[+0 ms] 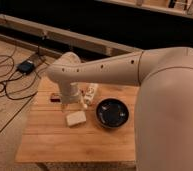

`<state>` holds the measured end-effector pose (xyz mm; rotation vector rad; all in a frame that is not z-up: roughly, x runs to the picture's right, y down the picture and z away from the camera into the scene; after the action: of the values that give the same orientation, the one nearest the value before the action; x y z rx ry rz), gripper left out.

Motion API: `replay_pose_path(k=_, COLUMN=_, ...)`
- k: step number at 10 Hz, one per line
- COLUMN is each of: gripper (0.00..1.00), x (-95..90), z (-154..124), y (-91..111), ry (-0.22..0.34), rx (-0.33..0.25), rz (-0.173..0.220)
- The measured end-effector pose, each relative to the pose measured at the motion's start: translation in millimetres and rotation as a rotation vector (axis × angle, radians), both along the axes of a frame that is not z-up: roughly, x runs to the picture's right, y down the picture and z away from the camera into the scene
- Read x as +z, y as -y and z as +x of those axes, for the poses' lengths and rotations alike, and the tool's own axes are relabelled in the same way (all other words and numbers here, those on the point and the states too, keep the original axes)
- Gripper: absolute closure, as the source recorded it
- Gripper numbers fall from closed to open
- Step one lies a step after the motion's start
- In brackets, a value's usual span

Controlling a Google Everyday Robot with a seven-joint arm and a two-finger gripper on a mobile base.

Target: Place the white sponge in the ceramic bowl

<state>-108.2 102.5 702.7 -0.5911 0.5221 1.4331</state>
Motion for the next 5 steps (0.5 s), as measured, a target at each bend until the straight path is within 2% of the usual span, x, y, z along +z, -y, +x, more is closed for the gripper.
replay_pose_path(k=3, gripper=0.35, x=0.0, z=-0.4, y=-0.1, ry=0.000, rx=-0.001, rz=0.000)
replay_pose_path(k=5, gripper=0.35, x=14.9, z=-5.2, y=-2.0, ry=0.010, rx=-0.021, rz=0.006)
